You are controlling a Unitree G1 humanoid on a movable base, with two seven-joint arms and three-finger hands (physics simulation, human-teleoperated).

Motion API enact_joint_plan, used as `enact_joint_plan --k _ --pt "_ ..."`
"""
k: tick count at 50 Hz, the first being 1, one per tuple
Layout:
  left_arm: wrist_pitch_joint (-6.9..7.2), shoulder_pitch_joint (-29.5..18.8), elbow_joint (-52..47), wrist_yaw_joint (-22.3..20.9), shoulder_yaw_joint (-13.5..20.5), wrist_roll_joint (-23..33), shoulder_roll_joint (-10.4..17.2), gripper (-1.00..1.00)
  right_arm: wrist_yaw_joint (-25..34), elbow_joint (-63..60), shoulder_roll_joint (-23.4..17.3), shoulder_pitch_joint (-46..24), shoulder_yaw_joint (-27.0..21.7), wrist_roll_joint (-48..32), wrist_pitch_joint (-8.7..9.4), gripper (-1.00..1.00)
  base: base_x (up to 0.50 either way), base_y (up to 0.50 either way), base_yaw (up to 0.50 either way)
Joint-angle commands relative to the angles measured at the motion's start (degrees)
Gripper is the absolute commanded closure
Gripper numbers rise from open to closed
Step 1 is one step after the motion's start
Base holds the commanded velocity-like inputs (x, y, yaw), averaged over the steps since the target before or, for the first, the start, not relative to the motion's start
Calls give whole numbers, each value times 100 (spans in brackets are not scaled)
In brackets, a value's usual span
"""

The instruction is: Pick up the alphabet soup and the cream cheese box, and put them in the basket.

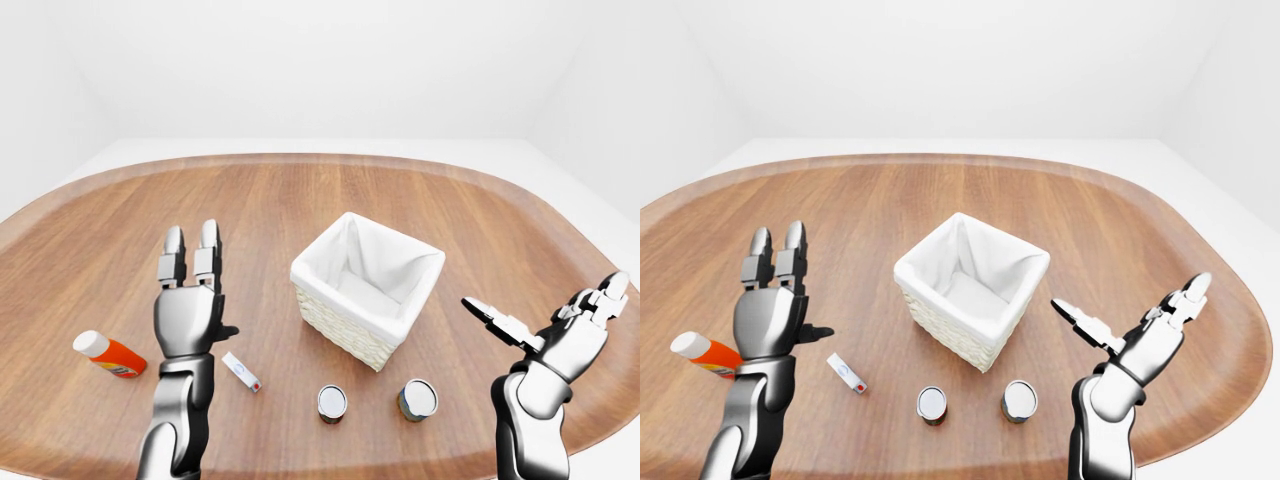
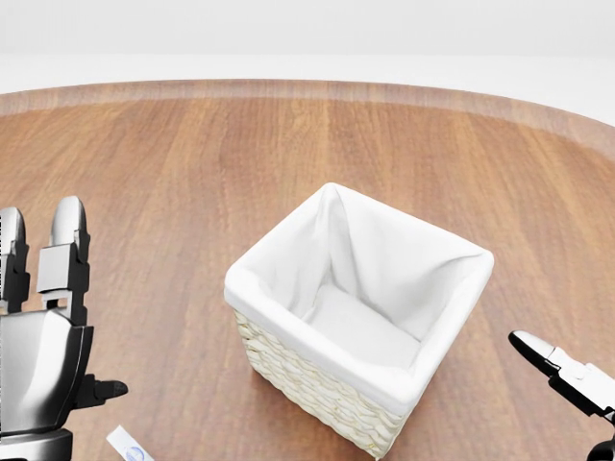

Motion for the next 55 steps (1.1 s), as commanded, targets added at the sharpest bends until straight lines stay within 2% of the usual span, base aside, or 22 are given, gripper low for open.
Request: enact_joint_plan --k 1,3,5,6,7,8,41,47,50,53,55 --pt "0 14 71 177 -58 528 19 -100 0 -9 1 3 -4 -53 6 -100 0 0 0" --pt "0 5 217 336 -84 656 54 -100 0 85 -8 -17 -26 -59 -55 -100 0 0 0" --pt "0 44 213 364 -108 689 56 -100 0 75 -6 -10 -7 -81 -23 -100 0 0 0" --pt "0 53 185 340 -107 671 47 -100 0 48 -16 -13 24 -53 209 -100 0 0 0" --pt "0 61 138 297 -102 639 35 -100 0 191 -33 -64 37 -133 113 -100 0 0 0" --pt "0 61 135 295 -101 637 34 -100 0 201 -35 -66 39 -137 106 -100 0 0 0" --pt "0 61 135 293 -99 639 31 -100 0 204 -48 -63 50 -127 105 -100 0 0 0" --pt "0 260 78 254 -131 734 82 -100 0 217 -65 -82 54 -301 59 -100 0 0 0" --pt "0 274 91 226 -67 679 77 -100 0 276 -75 -75 65 -318 -31 -100 0 0 0" --pt "0 624 -328 112 -134 718 7 -100 0 327 -87 -72 77 -345 -100 -100 0 0 0" --pt "0 765 -567 2 -96 707 -61 -100 0 254 -76 -48 81 -419 -74 -100 0 0 0"
